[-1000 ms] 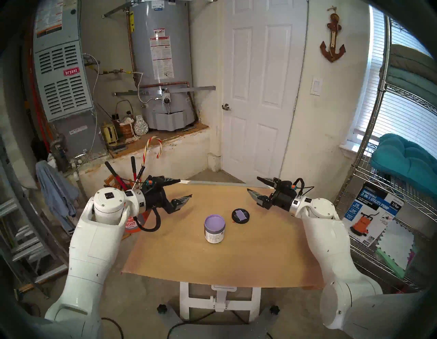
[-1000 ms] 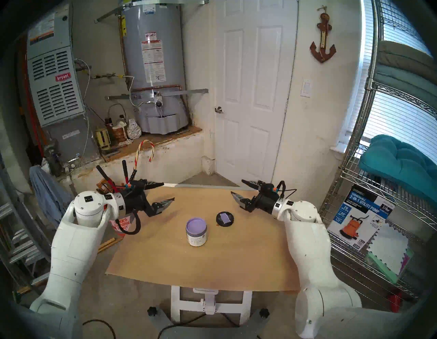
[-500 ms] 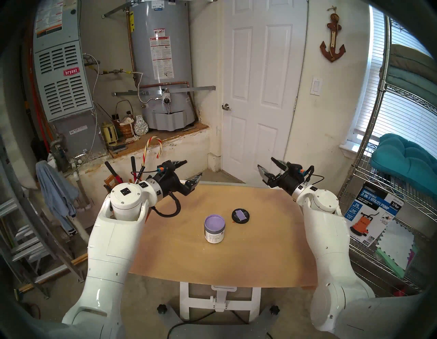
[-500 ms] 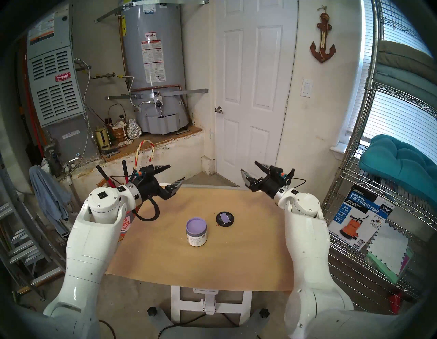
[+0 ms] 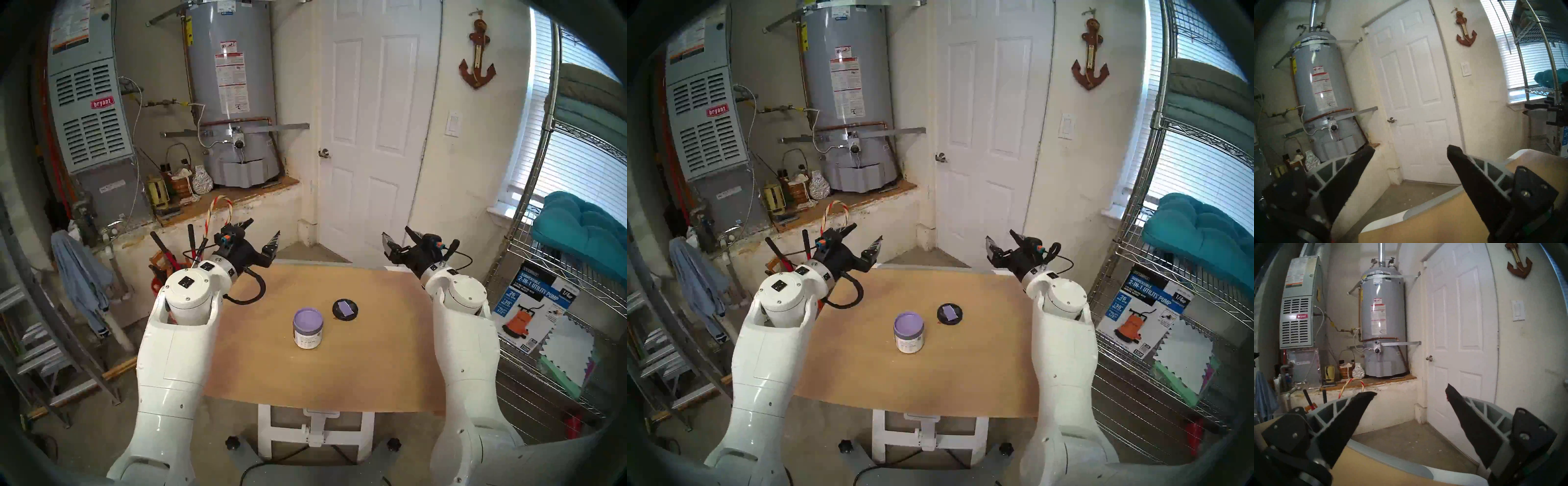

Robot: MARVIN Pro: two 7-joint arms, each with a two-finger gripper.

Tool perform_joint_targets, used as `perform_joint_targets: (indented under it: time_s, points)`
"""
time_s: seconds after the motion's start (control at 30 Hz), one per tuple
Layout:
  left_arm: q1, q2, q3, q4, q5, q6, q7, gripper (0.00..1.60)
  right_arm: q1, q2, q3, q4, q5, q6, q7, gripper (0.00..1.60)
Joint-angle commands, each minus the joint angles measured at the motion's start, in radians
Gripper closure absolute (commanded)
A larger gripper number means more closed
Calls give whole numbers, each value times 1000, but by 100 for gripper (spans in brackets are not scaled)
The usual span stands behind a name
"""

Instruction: Open paint jar

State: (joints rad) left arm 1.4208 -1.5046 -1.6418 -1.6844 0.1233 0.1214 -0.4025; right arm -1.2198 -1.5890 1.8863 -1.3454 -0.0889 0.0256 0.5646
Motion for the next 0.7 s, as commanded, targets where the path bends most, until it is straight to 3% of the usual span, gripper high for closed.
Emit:
perform_joint_targets:
  time_s: [0.0, 0.33, 0.6, 0.67]
  points:
    - [32, -54, 4, -69, 22, -26, 82, 0, -29, -64, -11, -113, -31, 50, -83, 0]
    - [53, -101, -1, -122, 7, -66, 148, 0, -84, -98, -32, -246, -90, 166, -155, 0]
    - [74, -116, -56, -128, -173, -116, 111, 0, -104, -99, -39, -331, -99, 284, -152, 0]
    - [78, -114, -66, -126, -172, -126, 94, 0, -106, -100, -40, -347, -106, 313, -148, 0]
